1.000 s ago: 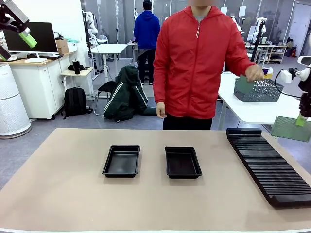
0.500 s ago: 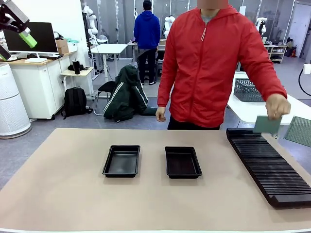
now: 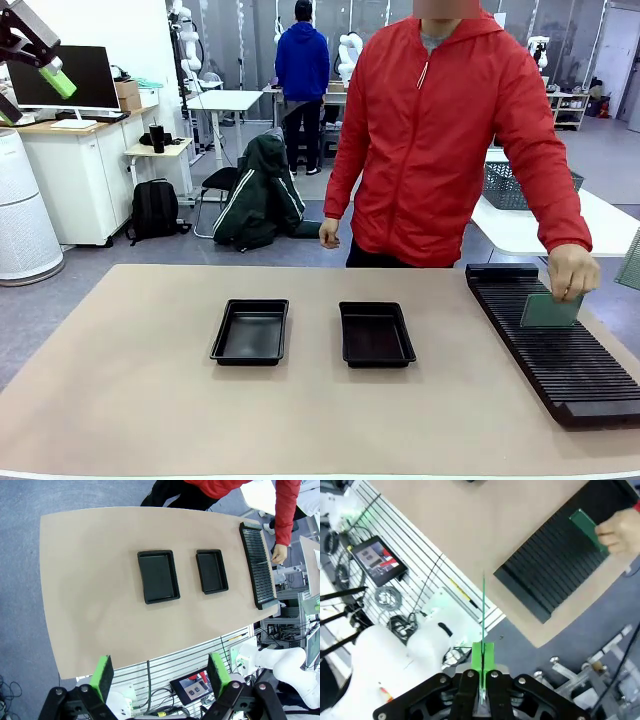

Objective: Inspect and transfer BCBs to ESD trays.
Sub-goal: Pick up the Blank PCB from the PCB Rack and place it in the left ESD tray.

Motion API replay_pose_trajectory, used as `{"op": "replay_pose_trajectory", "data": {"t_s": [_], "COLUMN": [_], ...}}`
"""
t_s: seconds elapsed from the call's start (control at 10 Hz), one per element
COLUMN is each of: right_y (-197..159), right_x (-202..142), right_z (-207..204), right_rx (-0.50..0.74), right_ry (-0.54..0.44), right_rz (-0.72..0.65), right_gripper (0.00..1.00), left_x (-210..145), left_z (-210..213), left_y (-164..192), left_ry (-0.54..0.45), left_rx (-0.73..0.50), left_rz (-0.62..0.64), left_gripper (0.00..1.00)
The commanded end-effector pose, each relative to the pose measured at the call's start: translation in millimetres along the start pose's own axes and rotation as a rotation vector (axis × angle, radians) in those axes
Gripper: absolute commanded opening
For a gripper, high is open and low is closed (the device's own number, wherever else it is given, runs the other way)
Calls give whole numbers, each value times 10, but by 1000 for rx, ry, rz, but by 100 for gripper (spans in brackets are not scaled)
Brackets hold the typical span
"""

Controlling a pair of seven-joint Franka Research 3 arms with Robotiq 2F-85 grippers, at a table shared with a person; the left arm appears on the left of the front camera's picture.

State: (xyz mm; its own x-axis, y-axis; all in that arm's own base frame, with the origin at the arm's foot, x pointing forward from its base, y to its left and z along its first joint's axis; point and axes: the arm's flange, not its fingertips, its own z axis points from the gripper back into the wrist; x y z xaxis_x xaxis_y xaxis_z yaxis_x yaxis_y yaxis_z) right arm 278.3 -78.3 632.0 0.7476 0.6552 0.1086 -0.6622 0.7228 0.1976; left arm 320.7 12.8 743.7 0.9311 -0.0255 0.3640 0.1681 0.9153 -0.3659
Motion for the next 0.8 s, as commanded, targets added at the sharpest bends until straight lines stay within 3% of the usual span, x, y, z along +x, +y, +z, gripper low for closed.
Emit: {"op": "replay_pose_trajectory", "data": {"t_s": [0.0, 0.6, 0.7], "right_y": [125, 169, 167], "right_x": [-114, -358, -406], "right_z": [16, 44, 105], "right_rx": [13, -4, 0], "right_ry": [-37, -124, -90], "right_rz": [-88, -149, -124], "right_gripper": [2, 2, 2], "left_x": [-8, -8, -8], "left_z": [-1, -1, -1], "left_y": [6, 6, 6], "left_ry": [6, 6, 6], "left_rx": [7, 7, 7], "left_rz": [2, 2, 2], "left_gripper": [100, 100, 100]}}
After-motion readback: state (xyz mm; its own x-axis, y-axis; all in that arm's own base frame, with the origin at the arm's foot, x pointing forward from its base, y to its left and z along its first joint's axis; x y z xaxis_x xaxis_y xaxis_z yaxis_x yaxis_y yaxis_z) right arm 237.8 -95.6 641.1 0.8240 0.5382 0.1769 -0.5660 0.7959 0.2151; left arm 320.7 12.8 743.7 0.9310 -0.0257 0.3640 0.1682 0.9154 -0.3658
